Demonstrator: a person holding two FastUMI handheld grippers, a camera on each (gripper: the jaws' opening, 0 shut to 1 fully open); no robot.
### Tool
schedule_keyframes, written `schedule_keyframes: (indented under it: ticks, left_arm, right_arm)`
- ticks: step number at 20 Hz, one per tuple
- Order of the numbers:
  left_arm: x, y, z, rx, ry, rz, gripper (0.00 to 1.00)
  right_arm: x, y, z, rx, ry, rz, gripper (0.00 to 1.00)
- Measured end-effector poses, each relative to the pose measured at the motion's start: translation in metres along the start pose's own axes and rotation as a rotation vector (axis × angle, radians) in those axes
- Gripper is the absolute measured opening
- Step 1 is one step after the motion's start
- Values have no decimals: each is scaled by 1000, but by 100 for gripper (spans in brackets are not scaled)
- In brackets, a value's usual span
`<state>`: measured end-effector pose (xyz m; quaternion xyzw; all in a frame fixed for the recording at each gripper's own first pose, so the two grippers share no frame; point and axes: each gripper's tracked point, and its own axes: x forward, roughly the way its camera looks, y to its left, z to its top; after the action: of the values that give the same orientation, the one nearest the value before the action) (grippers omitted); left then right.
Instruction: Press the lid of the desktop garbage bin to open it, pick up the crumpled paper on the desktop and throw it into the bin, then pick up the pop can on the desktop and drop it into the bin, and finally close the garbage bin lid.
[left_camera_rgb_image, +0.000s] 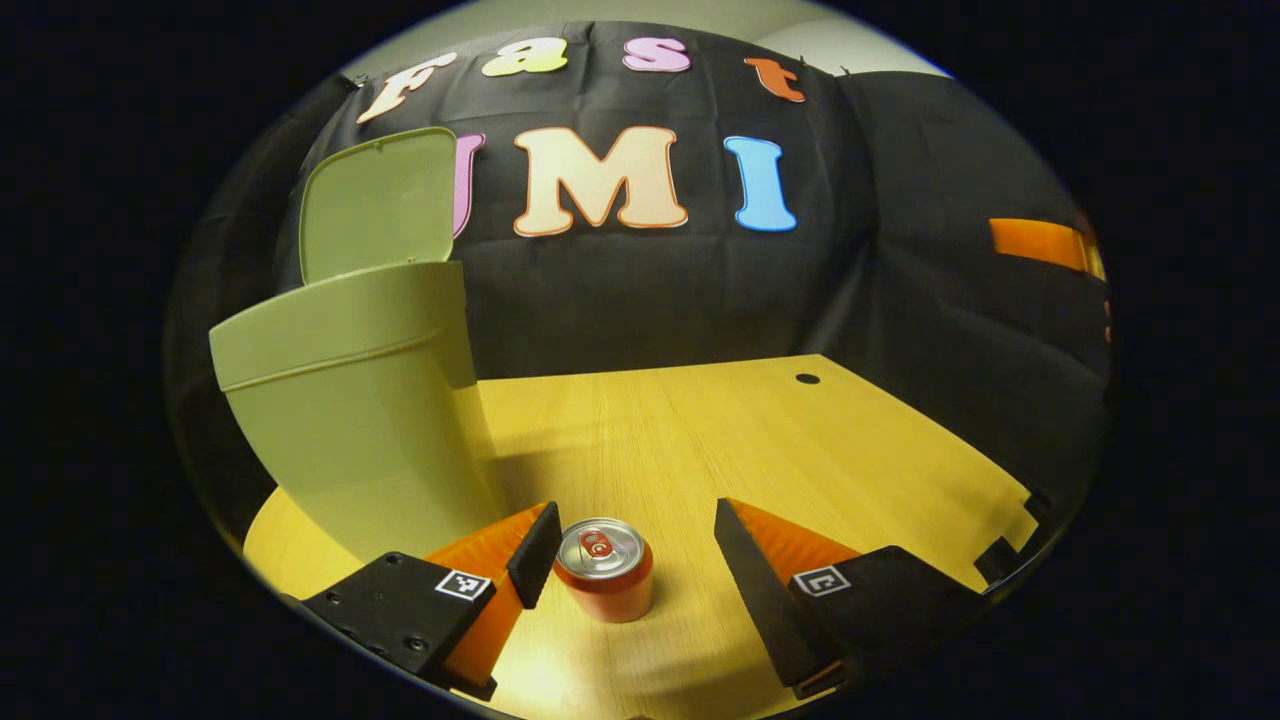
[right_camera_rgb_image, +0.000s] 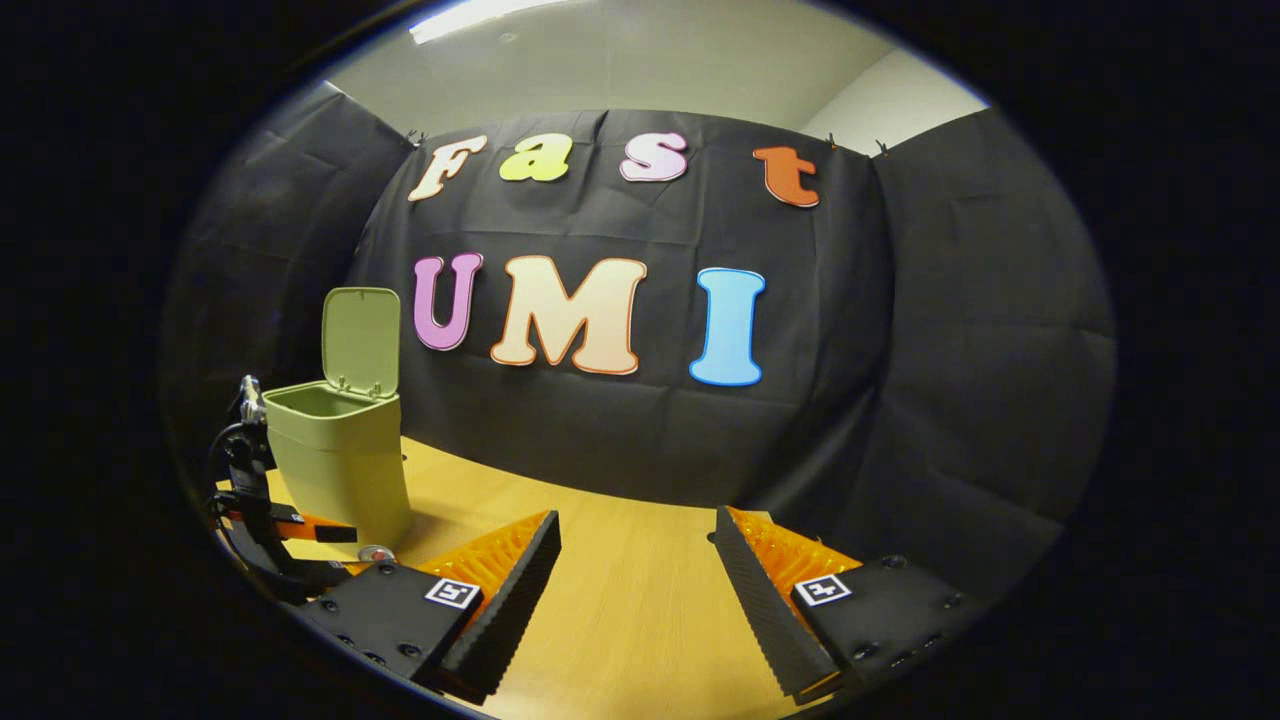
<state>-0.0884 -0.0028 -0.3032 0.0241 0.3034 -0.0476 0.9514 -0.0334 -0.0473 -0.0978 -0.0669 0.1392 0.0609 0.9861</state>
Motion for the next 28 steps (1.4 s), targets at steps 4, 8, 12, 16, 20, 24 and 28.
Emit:
schedule_keyframes:
  ticks: [4,8,12,16,20,24,28]
  left_arm:
    - [8,4,-6,16,10,28,94]
    - [14,10,-15,28,29,53,94]
    - [18,13,-19,42,41,58,94]
    - [22,19,-24,38,47,70,83]
    - [26,22,-36,20,83,75,80]
    - [26,21,-37,1,87,59,78]
    - [19,16,-11,20,38,41,76]
  right_arm:
    - [-5,-11,-9,-7,25,-22,98]
    - [-3,-14,-12,-9,38,-29,98]
    - [1,-5,-14,-19,47,-17,98]
    - [4,2,-12,-30,43,-6,98]
    - [5,5,-10,-27,42,-6,98]
    - [6,5,-10,-33,42,-9,100]
    - [6,4,-9,-28,36,-12,98]
